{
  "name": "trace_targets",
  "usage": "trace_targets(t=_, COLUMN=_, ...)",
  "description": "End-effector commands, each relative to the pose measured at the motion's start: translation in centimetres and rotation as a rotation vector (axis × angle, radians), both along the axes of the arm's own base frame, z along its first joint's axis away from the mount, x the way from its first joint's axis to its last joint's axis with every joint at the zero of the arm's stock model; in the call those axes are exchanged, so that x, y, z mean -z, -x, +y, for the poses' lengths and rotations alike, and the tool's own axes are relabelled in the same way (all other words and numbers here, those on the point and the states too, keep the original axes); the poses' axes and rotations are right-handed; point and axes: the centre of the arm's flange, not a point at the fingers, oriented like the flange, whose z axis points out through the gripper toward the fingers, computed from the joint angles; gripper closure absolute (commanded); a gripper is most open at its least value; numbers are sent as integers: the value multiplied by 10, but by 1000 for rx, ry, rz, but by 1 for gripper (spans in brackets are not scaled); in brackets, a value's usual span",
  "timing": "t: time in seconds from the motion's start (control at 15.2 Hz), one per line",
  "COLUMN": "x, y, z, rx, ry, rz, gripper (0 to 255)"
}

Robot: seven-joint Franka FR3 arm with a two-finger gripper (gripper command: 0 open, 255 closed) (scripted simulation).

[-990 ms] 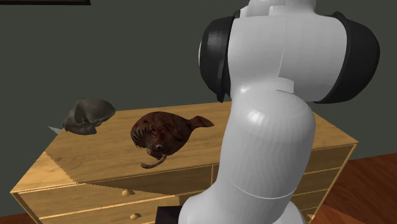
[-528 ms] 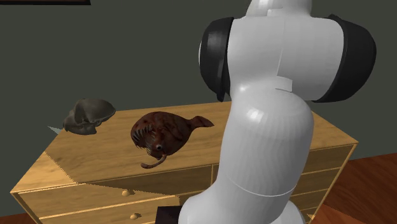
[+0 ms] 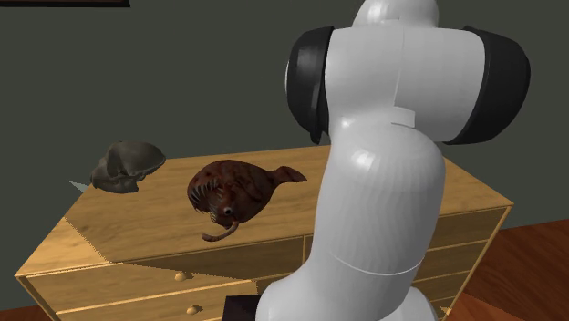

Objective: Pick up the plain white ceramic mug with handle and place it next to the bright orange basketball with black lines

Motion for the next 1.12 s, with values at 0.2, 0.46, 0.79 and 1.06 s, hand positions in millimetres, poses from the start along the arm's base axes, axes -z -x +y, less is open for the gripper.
trace_targets(t=0.2, x=26, y=1, z=0, rx=0, ry=0, rz=0, gripper=255)
trace_targets(t=0.46, x=48, y=1, z=0, rx=0, ry=0, rz=0, gripper=255)
trace_targets(t=0.79, x=74, y=1, z=0, rx=0, ry=0, rz=0, gripper=255)
trace_targets(t=1.06, x=95, y=1, z=0, rx=0, ry=0, rz=0, gripper=255)
